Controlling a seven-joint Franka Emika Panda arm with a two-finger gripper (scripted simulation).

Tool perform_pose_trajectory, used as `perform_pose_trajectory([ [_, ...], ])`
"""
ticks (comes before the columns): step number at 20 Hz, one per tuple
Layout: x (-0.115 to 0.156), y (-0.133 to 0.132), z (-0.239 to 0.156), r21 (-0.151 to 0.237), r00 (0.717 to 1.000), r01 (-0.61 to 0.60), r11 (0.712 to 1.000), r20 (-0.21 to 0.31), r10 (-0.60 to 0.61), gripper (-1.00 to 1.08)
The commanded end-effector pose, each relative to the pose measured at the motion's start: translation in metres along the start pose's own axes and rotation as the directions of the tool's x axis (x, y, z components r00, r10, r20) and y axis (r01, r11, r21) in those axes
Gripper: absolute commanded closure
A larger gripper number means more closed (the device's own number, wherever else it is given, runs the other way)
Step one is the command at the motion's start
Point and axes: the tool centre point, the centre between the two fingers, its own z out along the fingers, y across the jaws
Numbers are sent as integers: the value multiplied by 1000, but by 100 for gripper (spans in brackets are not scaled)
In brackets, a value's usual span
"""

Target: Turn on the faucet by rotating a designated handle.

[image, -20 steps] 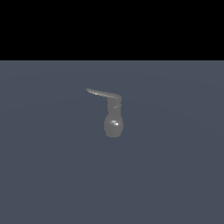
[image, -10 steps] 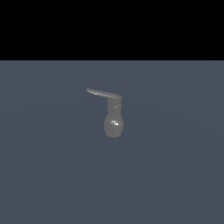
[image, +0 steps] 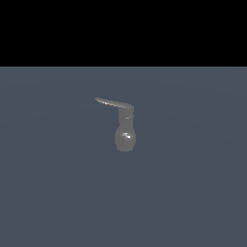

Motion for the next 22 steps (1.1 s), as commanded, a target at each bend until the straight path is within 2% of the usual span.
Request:
perform_pose_trajectory([
  [1, 15, -10, 11, 14, 998, -69, 998, 11, 69, 108],
  [6, 43, -29, 35, 27, 978, -208, 978, 31, 207, 108],
  [11, 70, -47, 62, 27, 938, -346, 938, 44, 345, 108],
  [16, 96, -62, 92, 18, 877, -479, 877, 44, 478, 108],
  [22, 124, -79, 130, 7, 781, -625, 781, 26, 625, 108],
])
